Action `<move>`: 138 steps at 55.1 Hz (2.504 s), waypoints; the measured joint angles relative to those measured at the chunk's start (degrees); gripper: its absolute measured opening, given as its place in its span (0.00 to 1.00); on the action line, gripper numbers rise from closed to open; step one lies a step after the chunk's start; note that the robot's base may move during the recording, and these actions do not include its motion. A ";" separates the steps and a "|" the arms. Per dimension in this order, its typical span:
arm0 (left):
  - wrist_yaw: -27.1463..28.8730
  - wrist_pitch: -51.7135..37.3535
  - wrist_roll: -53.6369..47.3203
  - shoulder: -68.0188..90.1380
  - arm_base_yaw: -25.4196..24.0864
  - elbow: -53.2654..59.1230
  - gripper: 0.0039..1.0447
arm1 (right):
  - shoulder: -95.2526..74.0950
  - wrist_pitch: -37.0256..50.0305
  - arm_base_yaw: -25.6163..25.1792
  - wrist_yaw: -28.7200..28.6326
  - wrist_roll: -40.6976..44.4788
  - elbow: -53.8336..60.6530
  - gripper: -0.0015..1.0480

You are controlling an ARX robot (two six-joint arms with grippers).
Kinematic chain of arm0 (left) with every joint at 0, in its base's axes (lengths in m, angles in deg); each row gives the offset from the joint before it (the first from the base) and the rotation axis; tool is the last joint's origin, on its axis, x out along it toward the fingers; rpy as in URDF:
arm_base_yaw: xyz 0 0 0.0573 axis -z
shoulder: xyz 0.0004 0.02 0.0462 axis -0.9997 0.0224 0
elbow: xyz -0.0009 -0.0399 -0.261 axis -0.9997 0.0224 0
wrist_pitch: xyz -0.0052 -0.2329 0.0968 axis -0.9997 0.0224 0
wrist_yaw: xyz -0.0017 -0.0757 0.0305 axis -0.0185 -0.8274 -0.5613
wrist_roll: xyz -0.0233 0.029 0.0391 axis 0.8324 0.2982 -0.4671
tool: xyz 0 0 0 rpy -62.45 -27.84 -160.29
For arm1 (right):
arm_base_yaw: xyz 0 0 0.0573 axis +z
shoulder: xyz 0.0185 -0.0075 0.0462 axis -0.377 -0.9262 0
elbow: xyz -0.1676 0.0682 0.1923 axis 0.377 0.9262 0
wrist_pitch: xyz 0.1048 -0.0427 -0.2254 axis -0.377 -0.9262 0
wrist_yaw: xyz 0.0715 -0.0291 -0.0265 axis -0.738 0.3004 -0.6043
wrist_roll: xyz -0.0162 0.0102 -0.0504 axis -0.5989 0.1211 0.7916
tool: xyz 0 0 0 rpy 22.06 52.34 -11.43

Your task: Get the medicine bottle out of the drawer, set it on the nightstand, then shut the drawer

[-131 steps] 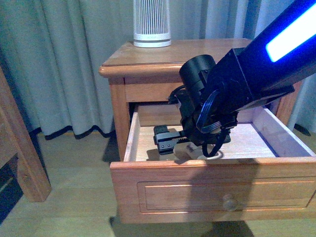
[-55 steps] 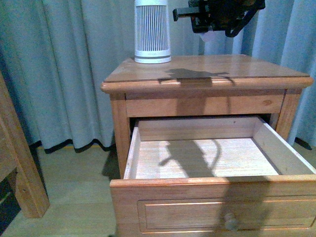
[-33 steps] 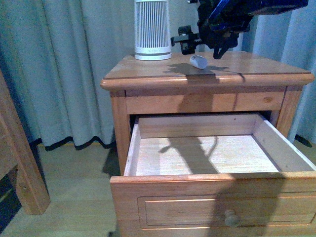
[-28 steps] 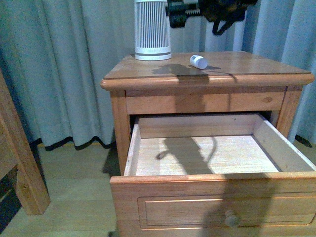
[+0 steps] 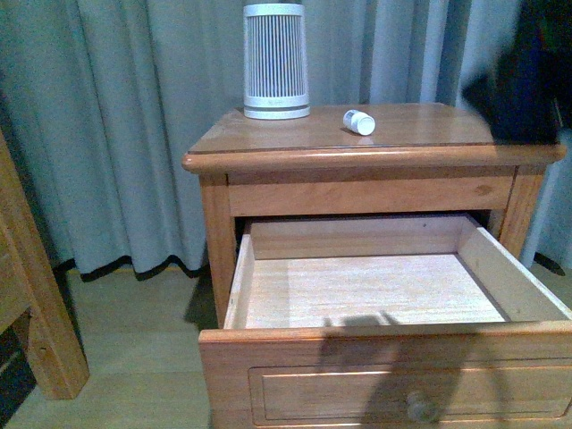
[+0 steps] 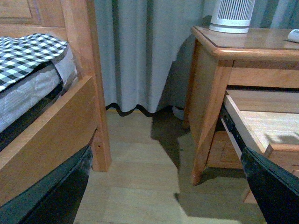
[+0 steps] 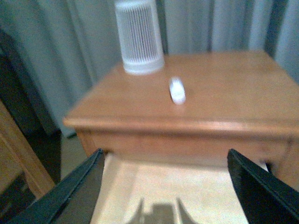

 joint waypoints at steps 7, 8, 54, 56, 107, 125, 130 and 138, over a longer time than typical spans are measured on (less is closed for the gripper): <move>0.00 0.00 0.02 0.00 0.00 0.00 0.94 | 2.54 3.63 3.10 3.23 -0.92 15.82 0.48; 0.00 0.00 0.00 0.00 0.00 0.00 0.94 | 2.34 4.44 3.56 3.50 -1.11 17.59 0.45; 0.00 0.00 0.00 0.00 0.00 0.00 0.94 | -56.52 36.92 -11.67 0.98 16.13 -7.48 0.03; 0.00 0.00 0.00 0.00 0.00 0.00 0.94 | -56.72 35.67 -11.82 0.98 16.70 -9.55 0.03; 0.02 0.00 0.00 0.00 0.00 0.00 0.94 | -66.47 8.46 -15.98 -5.55 21.92 -43.95 0.03; 0.00 0.00 0.00 0.00 0.00 0.00 0.94 | -66.47 7.48 -16.61 -9.07 22.73 -44.87 0.03; 0.00 0.00 0.00 0.00 0.00 0.00 0.94 | -66.36 7.21 -16.96 -9.88 22.12 -44.81 0.03; 0.00 0.00 0.00 0.00 0.00 0.00 0.94 | -64.32 6.69 -17.38 -11.78 19.08 -42.27 0.03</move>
